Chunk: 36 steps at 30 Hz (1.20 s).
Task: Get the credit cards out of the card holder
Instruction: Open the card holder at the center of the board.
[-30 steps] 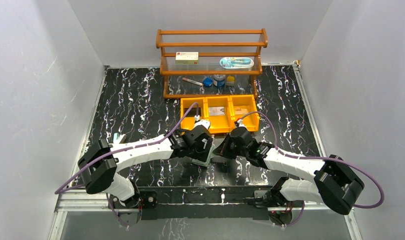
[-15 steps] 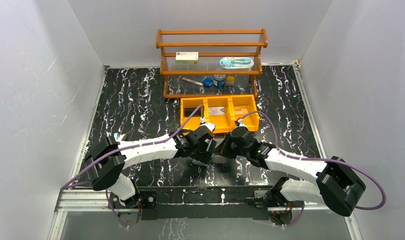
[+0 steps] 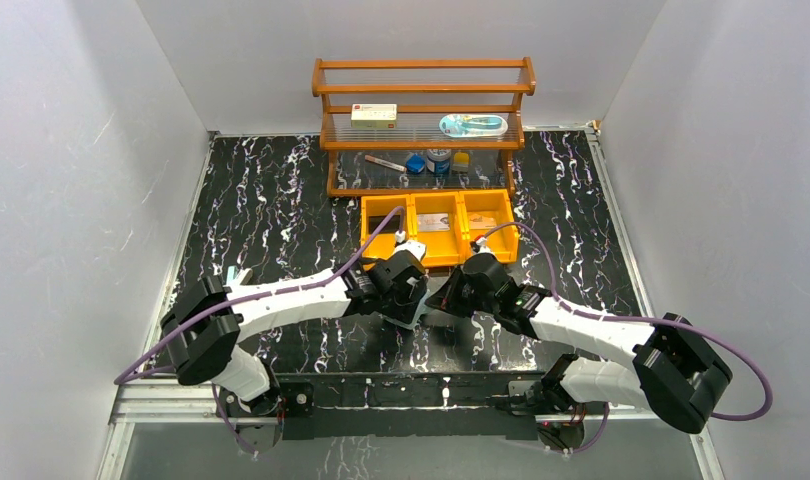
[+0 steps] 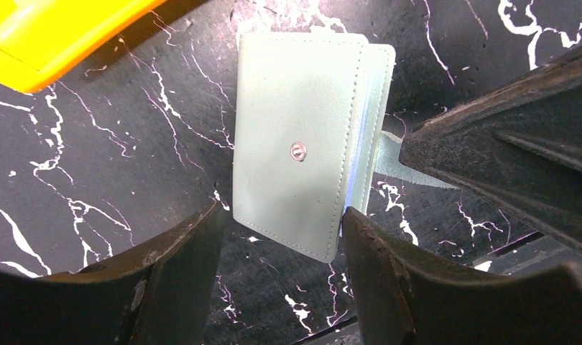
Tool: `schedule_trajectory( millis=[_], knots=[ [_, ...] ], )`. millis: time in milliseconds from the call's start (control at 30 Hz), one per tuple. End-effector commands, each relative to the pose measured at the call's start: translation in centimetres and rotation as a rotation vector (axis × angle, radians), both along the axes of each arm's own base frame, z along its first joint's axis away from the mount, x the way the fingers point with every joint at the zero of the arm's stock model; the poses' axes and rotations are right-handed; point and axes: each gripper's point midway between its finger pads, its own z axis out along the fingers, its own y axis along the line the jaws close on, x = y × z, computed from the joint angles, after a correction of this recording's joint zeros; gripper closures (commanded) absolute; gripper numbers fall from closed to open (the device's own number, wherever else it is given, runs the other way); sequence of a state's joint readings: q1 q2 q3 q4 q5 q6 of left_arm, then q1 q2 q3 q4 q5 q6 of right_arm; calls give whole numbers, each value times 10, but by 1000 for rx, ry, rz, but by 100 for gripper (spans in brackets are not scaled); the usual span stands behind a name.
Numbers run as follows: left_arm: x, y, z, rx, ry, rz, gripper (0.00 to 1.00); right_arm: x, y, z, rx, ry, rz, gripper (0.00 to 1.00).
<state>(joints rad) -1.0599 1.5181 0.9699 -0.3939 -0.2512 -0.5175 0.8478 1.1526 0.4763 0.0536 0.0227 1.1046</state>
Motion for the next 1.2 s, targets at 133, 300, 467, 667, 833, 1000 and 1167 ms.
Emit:
schedule_trajectory(
  millis=[133, 300, 467, 667, 833, 1000, 1167],
  knots=[
    [5, 4, 13, -8, -46, 22, 47, 4, 2, 10, 35, -21, -13, 100],
    [11, 10, 11, 27, -73, 57, 64, 3, 0, 9, 27, -20, -17, 100],
    [17, 20, 15, 60, -106, 94, 83, 3, -5, 8, 15, -22, -29, 100],
    [18, 35, 18, 106, -125, 131, 100, 4, -17, 2, -38, -22, -43, 100],
    [8, 42, 22, 49, -102, 174, 100, 4, -39, -15, -110, 13, -85, 100],
    [-6, 40, 27, -41, -52, 187, 100, 8, -56, -19, -152, 10, -126, 97],
    [-26, 32, 19, -111, 53, 193, 100, 10, -60, -22, -183, 20, -109, 95]
  ],
)
